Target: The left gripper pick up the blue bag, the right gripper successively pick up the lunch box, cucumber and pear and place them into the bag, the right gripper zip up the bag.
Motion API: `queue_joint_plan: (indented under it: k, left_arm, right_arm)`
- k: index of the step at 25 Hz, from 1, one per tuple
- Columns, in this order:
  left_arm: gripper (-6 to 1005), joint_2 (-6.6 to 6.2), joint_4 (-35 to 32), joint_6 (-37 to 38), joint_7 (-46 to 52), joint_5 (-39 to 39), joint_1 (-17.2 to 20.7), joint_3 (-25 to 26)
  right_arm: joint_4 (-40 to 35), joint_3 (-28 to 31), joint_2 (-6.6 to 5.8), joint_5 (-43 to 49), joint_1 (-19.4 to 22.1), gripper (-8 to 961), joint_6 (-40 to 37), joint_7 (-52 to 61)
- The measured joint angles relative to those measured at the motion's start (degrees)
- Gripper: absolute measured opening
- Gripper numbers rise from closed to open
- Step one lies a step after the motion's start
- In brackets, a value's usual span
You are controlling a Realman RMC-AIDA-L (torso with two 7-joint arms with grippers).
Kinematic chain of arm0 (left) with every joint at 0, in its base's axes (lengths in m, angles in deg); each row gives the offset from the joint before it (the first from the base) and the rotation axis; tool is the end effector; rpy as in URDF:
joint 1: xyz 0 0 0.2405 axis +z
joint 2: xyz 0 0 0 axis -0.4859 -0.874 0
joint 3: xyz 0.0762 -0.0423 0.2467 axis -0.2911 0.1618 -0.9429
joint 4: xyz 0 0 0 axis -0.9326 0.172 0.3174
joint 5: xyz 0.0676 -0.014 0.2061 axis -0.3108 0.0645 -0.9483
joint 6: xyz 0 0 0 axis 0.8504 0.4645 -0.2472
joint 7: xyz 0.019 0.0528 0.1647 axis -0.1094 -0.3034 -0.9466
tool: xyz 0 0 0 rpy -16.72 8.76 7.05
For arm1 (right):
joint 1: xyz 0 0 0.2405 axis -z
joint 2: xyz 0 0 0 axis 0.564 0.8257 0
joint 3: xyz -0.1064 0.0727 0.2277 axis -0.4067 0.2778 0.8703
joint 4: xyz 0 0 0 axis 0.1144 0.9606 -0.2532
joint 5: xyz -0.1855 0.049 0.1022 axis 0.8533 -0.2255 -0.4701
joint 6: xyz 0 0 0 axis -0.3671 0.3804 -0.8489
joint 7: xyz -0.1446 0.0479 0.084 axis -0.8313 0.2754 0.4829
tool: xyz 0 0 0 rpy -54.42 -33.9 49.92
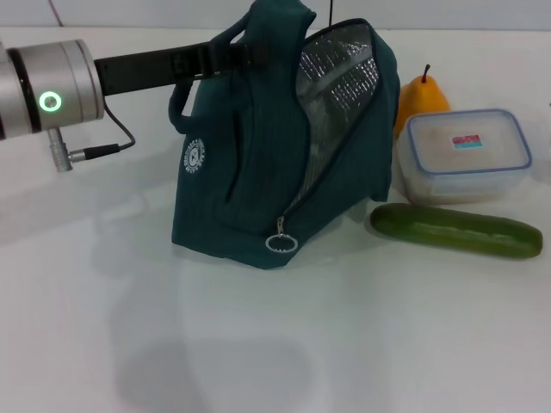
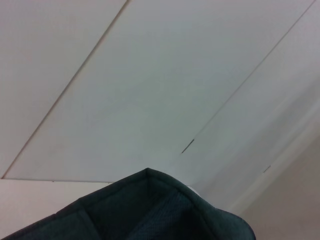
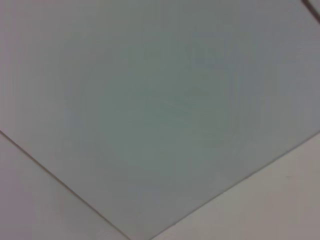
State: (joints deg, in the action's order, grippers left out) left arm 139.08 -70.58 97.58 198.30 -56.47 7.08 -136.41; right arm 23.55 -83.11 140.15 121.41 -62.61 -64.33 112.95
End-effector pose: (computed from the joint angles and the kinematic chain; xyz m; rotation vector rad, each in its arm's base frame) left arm -0.1830 0.3821 0.0099 -2.4066 -1.2713 -0.9585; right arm 0.3517 0.3970 0.0197 -1.7394 1.3811 1.0499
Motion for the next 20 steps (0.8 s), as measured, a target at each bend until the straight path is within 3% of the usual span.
queue_joint_plan:
  k: [10,20]
  left_arm:
    - [45,-0.12,0.5,-0.3,0.0,0.0,-0.5,0.4]
    - [45,-0.10,0.6,-1.1,-0.4,0.0,-0.6,0.4]
  right_arm:
    - [1.8,-1.6,2.37,0.1,-1.6,815,0.3,0.8]
    - [2.0,-2.1,3.84,0.3,-1.7,813,0.5,1.2]
